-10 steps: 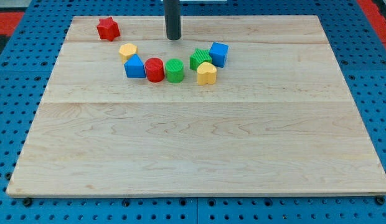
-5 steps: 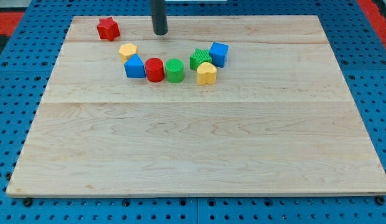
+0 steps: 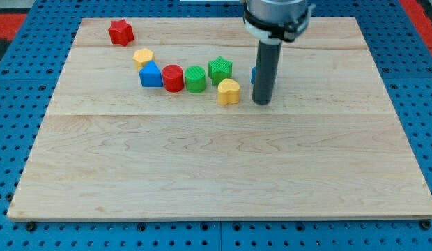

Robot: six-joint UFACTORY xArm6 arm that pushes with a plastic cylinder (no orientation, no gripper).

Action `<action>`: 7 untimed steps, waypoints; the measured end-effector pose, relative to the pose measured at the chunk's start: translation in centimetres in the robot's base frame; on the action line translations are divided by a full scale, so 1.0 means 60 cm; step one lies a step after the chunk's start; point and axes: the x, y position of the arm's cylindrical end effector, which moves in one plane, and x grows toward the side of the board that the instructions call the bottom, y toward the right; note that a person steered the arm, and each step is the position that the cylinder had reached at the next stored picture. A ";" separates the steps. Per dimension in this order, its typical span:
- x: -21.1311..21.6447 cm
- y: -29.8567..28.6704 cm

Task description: Push the green star to the right of the yellow hexagon

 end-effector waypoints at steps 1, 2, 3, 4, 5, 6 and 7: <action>0.053 -0.098; -0.078 -0.070; -0.185 -0.071; -0.137 -0.071; -0.121 -0.076; -0.173 -0.068; -0.208 -0.068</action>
